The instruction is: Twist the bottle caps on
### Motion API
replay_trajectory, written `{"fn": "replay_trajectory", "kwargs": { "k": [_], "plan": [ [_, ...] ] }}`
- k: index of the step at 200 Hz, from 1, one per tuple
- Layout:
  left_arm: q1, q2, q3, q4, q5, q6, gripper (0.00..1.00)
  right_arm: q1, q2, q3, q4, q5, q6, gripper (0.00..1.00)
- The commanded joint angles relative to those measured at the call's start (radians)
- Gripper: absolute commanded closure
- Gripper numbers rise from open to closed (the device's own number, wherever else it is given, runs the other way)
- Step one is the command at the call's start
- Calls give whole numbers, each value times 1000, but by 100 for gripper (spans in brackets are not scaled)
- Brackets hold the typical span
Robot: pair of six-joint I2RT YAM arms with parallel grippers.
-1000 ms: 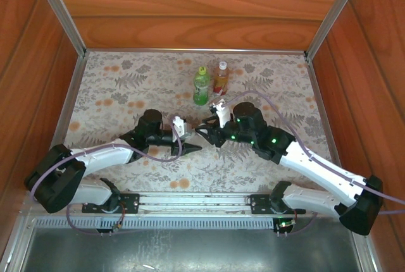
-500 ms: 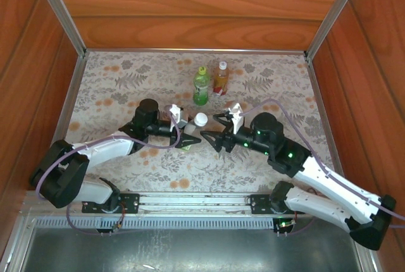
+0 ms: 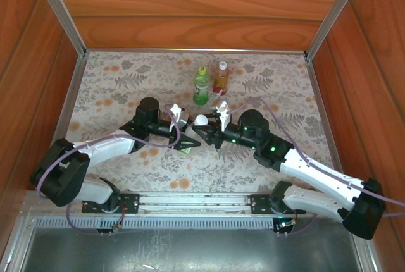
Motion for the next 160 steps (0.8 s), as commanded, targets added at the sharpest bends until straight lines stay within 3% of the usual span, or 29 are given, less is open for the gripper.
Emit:
{"fn": "replay_trajectory", "kwargs": {
  "k": [1, 29, 46, 62, 89, 123, 160],
  "plan": [
    [-5, 16, 15, 19, 39, 18, 54, 3, 6, 17, 56, -12, 14, 57],
    [-6, 17, 5, 20, -3, 33, 50, 3, 12, 23, 3, 40, 8, 67],
    [-7, 11, -3, 20, -37, 40, 42, 3, 1, 19, -21, 67, -2, 70],
    [-7, 0, -14, 20, -87, 46, 31, 1, -17, 9, -33, 96, -24, 71],
    [-8, -33, -45, 19, -217, 59, 0, -11, -58, -1, -107, 213, -60, 72],
    [-7, -82, -99, 22, -375, 80, 0, -114, -141, -35, -194, 319, -93, 72],
    [-20, -63, -106, 22, -389, 98, 0, -234, -172, -48, -209, 358, -196, 72]
  ]
}}
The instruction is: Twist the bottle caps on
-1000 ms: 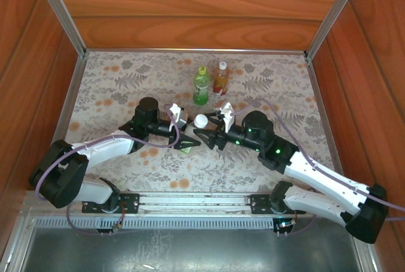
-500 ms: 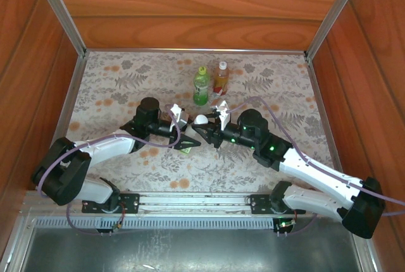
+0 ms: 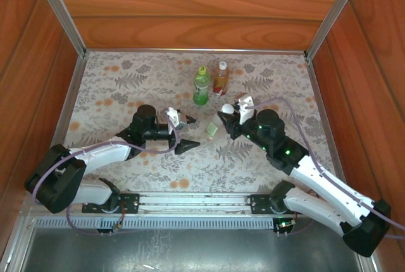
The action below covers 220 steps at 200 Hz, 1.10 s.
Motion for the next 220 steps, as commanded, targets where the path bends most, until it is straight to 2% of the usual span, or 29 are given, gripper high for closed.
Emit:
{"fn": "replay_trajectory", "kwargs": {
  "k": [1, 49, 96, 149, 220],
  "plan": [
    [-14, 7, -2, 16, -47, 33, 0, -62, -5, -11, -24, 66, -91, 72],
    [-39, 48, 21, 17, -33, 54, 0, -279, 188, 42, 78, 11, -150, 72],
    [-40, 20, 1, 21, -119, 44, 0, -444, 432, 151, 227, -102, -162, 72],
    [-39, 5, -11, 30, -155, 44, 0, -550, 679, 297, 303, -179, -184, 72],
    [-37, -31, -32, 29, -170, 45, 0, -579, 795, 341, 314, -228, -182, 69]
  ]
}}
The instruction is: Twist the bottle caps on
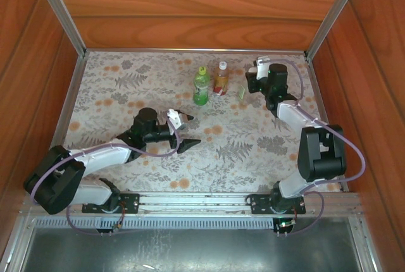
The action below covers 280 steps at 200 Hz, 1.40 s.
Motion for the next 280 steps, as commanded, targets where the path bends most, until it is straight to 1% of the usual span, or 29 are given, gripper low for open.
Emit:
{"fn": "replay_trajectory", "kwargs": {
  "k": [1, 26, 47, 53, 76, 98, 119, 140, 164, 178, 206, 228, 264, 280],
  "plan": [
    [-3, -16, -11, 14, -6, 7, 0, -8, 16, 17, 18, -37, -13, 69],
    [-4, -20, -17, 14, -11, 7, 0, -11, 31, 15, 17, -38, -16, 66],
    [-3, -30, -27, 14, -25, 10, 0, -12, 35, 16, 13, -36, -20, 60],
    [-3, -33, -28, 13, -29, 11, 0, -12, 34, 18, 11, -36, -22, 57],
    [0, -40, -35, 14, -42, 15, 0, -11, 22, 28, -8, -41, -27, 41],
    [1, -39, -35, 14, -43, 17, 0, -11, 5, 36, -25, -43, -29, 28],
    [4, -38, -37, 14, -42, 15, 0, -11, -27, 37, -40, -36, -29, 20],
    [4, -43, -38, 14, -42, 12, 0, -12, -81, 34, -65, -37, -28, 14],
    [4, -54, -44, 14, -49, 11, 0, -11, -154, 21, -88, -55, -33, 10],
    [5, -56, -44, 14, -59, 11, 0, -11, -197, 7, -93, -70, -28, 10],
    [18, -79, -50, 13, -129, -1, 0, -10, -317, -44, -118, -83, -15, 10],
    [35, -122, -74, 16, -221, -7, 0, -11, -453, -125, -141, -67, 4, 10],
    [71, -197, -115, 16, -352, -12, 0, -10, -649, -306, -187, -39, 44, 10],
    [82, -223, -128, 16, -386, -11, 0, -10, -710, -414, -129, -14, 71, 10]
  ]
}}
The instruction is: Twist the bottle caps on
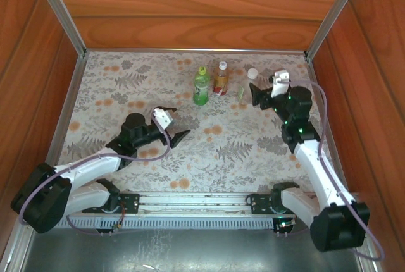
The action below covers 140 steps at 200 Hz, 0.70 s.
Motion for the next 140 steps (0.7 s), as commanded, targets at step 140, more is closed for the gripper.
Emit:
{"fn": "replay_trajectory", "kwargs": {
  "k": [140],
  "plan": [
    [169, -162, -159, 17, -677, 85, 0, -11, 197, -349, 450, 157, 20, 3]
  ]
}}
